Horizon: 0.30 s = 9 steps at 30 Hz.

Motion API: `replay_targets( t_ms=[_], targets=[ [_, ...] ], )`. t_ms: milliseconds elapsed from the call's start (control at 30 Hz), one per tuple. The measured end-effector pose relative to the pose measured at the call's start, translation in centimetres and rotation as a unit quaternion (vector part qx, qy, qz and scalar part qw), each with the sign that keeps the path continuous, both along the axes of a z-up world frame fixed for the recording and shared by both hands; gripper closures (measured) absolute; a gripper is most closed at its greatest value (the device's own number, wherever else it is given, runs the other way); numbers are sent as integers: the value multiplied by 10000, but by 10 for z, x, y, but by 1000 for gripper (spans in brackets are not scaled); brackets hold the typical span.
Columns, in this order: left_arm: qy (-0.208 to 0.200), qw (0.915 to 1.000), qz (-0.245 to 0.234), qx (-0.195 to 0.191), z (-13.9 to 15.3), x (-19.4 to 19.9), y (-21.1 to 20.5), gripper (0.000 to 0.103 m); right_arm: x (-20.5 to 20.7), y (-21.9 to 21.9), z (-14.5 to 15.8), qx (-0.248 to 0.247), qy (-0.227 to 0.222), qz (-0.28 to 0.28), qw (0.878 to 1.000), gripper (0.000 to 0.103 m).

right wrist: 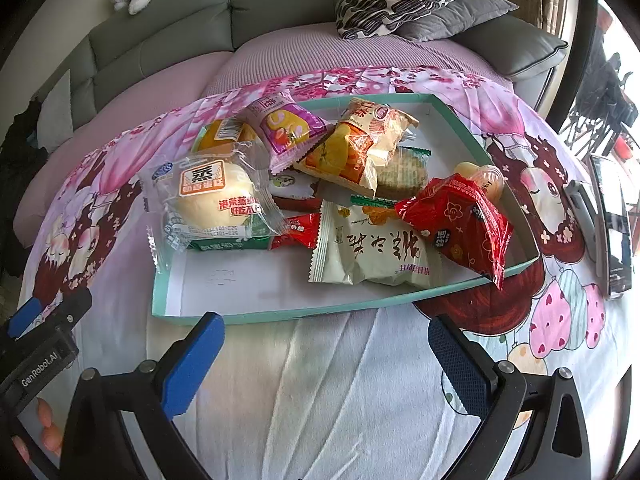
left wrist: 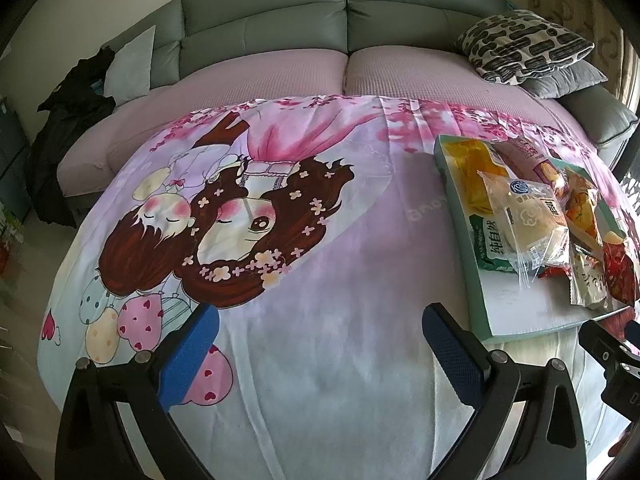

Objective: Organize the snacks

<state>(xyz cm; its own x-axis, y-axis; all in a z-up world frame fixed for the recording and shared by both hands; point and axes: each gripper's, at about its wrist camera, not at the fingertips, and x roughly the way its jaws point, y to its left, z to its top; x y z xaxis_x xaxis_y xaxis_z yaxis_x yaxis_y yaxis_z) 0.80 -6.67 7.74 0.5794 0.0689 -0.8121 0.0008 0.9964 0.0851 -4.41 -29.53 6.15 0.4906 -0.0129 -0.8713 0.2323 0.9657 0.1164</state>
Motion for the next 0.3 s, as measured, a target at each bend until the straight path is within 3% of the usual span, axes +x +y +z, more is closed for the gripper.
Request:
replay_targets(
  t_ms=[300],
  targets=[
    [-118,9999,69,83,4,-3,1,2,1,-1,0,-3,12,-3,10000,0]
  ],
)
